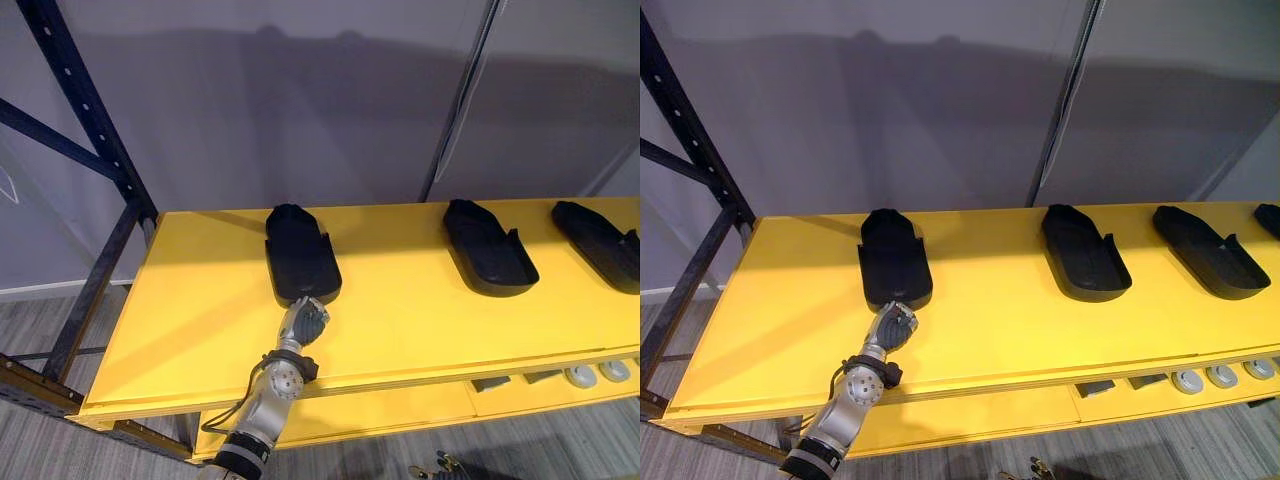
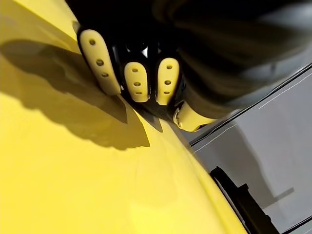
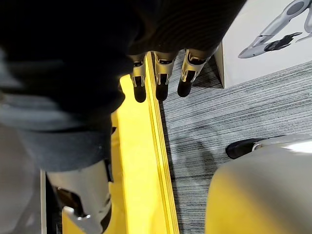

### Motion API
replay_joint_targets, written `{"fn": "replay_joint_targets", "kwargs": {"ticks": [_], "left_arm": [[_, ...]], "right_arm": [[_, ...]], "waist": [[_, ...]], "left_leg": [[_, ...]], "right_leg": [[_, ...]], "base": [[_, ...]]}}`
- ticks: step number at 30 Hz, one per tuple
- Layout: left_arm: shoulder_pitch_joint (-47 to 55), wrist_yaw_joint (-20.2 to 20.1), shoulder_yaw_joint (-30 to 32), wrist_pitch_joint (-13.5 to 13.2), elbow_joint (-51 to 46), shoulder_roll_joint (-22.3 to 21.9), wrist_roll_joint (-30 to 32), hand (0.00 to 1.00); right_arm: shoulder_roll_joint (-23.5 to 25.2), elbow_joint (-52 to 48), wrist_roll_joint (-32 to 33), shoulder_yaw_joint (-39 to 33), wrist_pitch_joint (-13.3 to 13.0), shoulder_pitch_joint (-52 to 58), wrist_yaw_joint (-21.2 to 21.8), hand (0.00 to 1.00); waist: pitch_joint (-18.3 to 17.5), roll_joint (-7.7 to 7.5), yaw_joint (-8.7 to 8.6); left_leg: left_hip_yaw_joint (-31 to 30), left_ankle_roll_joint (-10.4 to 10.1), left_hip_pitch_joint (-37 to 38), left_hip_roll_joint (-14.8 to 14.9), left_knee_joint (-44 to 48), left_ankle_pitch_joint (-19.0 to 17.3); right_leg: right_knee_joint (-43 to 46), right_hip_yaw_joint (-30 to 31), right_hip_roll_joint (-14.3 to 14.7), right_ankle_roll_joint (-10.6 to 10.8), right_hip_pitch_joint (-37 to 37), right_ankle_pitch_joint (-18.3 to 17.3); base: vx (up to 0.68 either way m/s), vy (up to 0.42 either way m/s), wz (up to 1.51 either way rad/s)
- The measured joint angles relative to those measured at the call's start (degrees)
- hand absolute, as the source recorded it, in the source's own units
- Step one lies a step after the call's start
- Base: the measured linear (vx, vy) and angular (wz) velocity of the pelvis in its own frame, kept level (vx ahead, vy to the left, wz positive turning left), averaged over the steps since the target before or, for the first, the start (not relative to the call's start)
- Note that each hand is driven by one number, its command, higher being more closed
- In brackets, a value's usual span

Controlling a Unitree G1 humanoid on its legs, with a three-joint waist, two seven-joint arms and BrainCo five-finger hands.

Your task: Walk over and take plastic housings, then place them on the shelf

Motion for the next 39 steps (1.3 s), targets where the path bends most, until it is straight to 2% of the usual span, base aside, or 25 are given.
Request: {"fn": "replay_joint_targets", "kwargs": {"ticks": [11, 18, 21, 24, 25, 27, 28, 31, 36, 39], "left_arm": [[-2.25, 0.64, 2.42, 1.15, 2.09, -0.14, 1.12, 1.0], [-0.79, 1.36, 2.63, 1.39, -0.51, -0.32, 0.45, 1.0], [2.57, 1.4, 3.49, 1.89, -5.8, -0.44, -0.9, 1.0], [9.15, 1.57, 3.7, 2.03, -17.24, 0.3, -3.39, 1.0], [11.25, 1.9, 3.94, 1.61, -23.21, 0.59, -4.27, 1.0], [13.63, 2.21, 5.13, 0.0, -32.57, 1.51, -5.2, 1.0], [14.74, 2.98, 6.69, -1.7, -37.92, 1.91, -5.28, 1.0], [18.06, 5.41, 13.8, -5.15, -47.9, 2.28, -8.1, 1.0], [26.48, 9.34, 23.67, -5.97, -51.82, -0.43, -14.86, 1.0], [32.14, 9.48, 26.95, -5.79, -51.21, -2.87, -17.67, 1.0]], "right_arm": [[0.07, 1.73, -0.19, 0.03, 0.0, -1.74, 0.05, 0.0], [0.09, 1.89, -0.17, 0.59, 0.0, -1.73, 0.03, 0.0], [0.16, 1.86, -0.16, 1.13, 0.0, -1.78, 0.01, 0.0], [0.05, 1.85, -0.1, 1.11, -0.02, -1.14, 0.0, 0.0], [0.0, 1.82, -0.04, 1.09, -0.02, -0.65, -0.02, 0.0], [-0.02, 1.67, -0.02, 1.06, -0.07, 0.01, -0.05, 0.0], [-0.07, 1.26, 0.01, 1.05, -0.27, 0.69, -0.08, 0.0], [-0.02, 0.54, 0.0, 0.93, -0.35, 1.58, -0.1, 0.0], [-0.06, -1.32, 0.01, 0.81, -0.35, 3.1, -0.39, 0.0], [-0.11, -1.65, -0.02, 0.83, -0.3, 3.24, -0.4, 0.0]], "waist": [[0.37, -0.66, -0.95], [0.5, -0.8, -0.92], [0.9, -1.19, -0.92], [1.01, -1.27, -0.43], [1.0, -1.26, 0.22], [0.98, -1.21, 1.3], [0.96, -1.09, 1.9], [1.26, -0.54, 2.8], [1.6, 0.01, 4.55], [1.6, 0.1, 4.83]], "left_leg": [[0.74, -0.08, 0.36, 0.13, 0.0, -0.26], [0.73, -0.13, 0.38, 0.15, 0.0, -0.32], [0.75, -0.13, 0.5, 0.17, 0.01, -0.32], [0.71, -0.12, 0.57, 0.24, 0.26, -0.27], [0.62, -0.11, 0.59, 0.27, 0.28, -0.25], [0.43, -0.09, 0.73, 0.37, 0.28, -0.18], [0.0, -0.08, 0.77, 0.45, 0.27, -0.16], [-1.0, 0.27, 0.6, 0.53, 0.0, -0.45], [-3.58, 0.09, 0.36, 0.27, -0.02, -0.58], [-3.98, 0.32, 0.23, 0.35, 0.0, -0.35]], "right_leg": [[-0.36, 0.45, 0.03, -0.13, 0.06, 0.13], [-0.48, 0.41, 0.03, -0.14, 0.26, 0.14], [-0.46, 0.34, 0.03, -0.17, 0.48, 0.18], [-0.29, 0.26, 0.01, -0.14, 1.03, 0.23], [-0.22, 0.14, 0.02, -0.11, 1.15, 0.25], [0.23, 0.07, 0.12, -0.11, 1.18, 0.26], [0.68, 0.02, 0.25, -0.11, 1.25, 0.25], [1.5, -0.55, 0.42, -0.1, 1.39, 0.23], [2.26, -3.58, 0.37, 0.07, 2.15, -0.46], [3.21, -6.24, 0.17, 0.19, 2.1, -1.77]], "base": [[-0.01, 0.003, -0.02], [0.0, 0.0, 0.0], [0.0, 0.0, 0.0], [0.01, -0.001, 0.02], [0.01, -0.002, 0.06], [-0.03, -0.003, 0.07], [-0.06, -0.003, 0.14], [-0.09, -0.004, 0.14], [-0.11, -0.019, 0.28], [-0.1, -0.04, 0.39]]}}
